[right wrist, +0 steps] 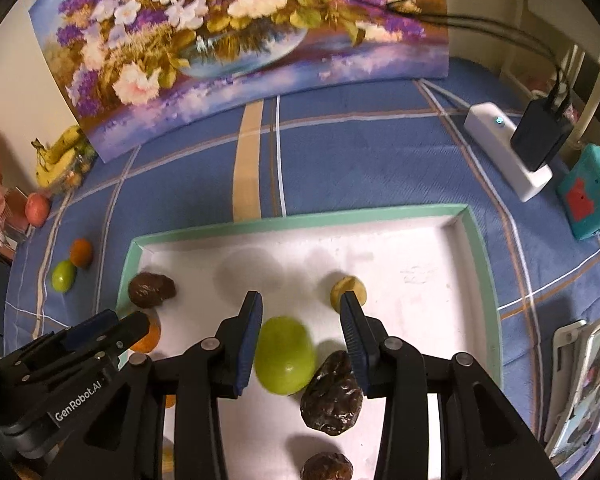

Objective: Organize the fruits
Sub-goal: 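Lower and release the tangerine with the left gripper while the right gripper releases the pear, then withdraw both open grippers from the tray toward the remaining fruit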

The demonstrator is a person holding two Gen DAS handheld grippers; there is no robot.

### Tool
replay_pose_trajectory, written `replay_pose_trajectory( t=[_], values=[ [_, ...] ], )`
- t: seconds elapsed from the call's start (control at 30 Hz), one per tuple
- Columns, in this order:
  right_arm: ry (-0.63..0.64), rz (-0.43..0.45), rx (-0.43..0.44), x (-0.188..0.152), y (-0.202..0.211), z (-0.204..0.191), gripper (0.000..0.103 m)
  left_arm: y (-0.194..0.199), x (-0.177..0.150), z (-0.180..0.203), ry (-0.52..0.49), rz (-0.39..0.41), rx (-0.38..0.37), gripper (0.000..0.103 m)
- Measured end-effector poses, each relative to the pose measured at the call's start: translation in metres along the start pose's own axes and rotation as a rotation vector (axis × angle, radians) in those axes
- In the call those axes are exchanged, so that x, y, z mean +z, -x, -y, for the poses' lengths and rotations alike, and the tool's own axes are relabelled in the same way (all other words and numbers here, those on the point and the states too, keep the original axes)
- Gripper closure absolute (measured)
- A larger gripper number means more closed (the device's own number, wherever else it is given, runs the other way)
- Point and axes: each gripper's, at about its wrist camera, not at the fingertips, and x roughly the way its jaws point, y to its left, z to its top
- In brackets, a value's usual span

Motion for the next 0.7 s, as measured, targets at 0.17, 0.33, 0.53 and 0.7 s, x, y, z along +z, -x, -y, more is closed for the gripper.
replay_pose_trajectory(
  t=[0.17, 0.33, 0.53, 0.7],
  values=[
    [-0.001, 0.033, 0.002, 0.005, 0.014, 0.000, 0.062, 0.017, 0.009, -0.008, 0.021, 0.044, 0.000, 0.056],
    [0.004, 0.038, 0.003, 0.006, 0.019, 0.000, 0.062, 0.031, 0.015, -0.025, 0.058, 0.079, 0.022, 0.055],
    [0.006, 0.021, 0.004, 0.003, 0.015, -0.001, 0.062, 0.036, 0.015, -0.045, 0.100, 0.086, 0.061, 0.044],
    [0.037, -0.001, -0.011, -0.002, 0.006, -0.008, 0.057, 0.038, 0.012, -0.065, 0.114, 0.084, 0.136, 0.025]
  ],
)
